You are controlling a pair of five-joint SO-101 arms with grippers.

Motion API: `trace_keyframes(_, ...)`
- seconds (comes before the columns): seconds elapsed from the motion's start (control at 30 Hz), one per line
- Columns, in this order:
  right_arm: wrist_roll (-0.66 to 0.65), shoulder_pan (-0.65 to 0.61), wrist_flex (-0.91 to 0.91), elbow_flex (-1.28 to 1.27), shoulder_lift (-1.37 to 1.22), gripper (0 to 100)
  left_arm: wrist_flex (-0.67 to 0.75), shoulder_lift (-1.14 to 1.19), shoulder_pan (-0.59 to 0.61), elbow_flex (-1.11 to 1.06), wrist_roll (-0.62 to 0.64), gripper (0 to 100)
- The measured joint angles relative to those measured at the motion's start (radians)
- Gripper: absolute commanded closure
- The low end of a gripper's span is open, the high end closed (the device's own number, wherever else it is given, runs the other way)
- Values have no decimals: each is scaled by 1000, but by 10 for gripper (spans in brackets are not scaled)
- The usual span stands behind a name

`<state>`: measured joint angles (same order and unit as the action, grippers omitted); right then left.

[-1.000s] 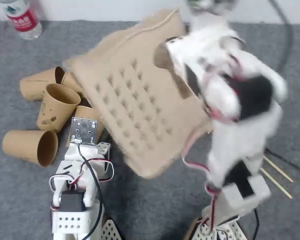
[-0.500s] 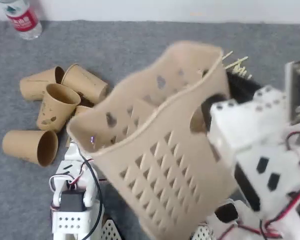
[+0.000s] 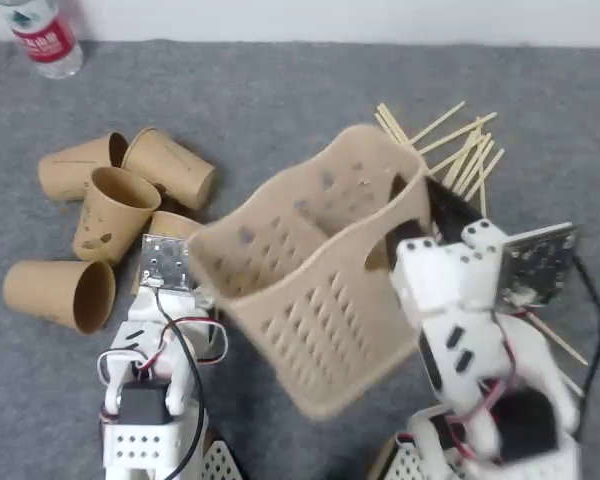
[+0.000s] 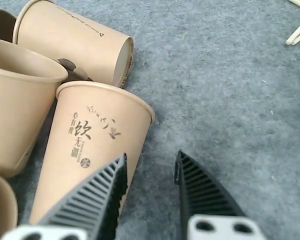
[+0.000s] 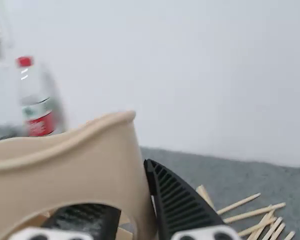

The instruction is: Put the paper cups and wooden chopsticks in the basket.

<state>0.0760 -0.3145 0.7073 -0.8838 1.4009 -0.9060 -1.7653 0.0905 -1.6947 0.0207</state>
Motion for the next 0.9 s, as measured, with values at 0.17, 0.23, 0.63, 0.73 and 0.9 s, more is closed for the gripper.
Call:
trace_keyframes(0.17, -78, 46, -491, -367, 2, 990, 0, 0, 0, 0, 0, 848)
trace_keyframes(0.23, -112, 44, -657, -457, -25, 989, 0, 0, 0, 0, 0, 847)
trace_keyframes(0.63, -126, -106, -1162, -637, -350, 990, 49, 0, 75, 0, 146, 800)
trace_keyframes(0.73, -126, -109, -1204, -629, -491, 990, 49, 0, 98, 0, 150, 798)
trace_keyframes(0.9, -126, -104, -1310, -562, -740, 991, 49, 0, 206, 34, 227, 796)
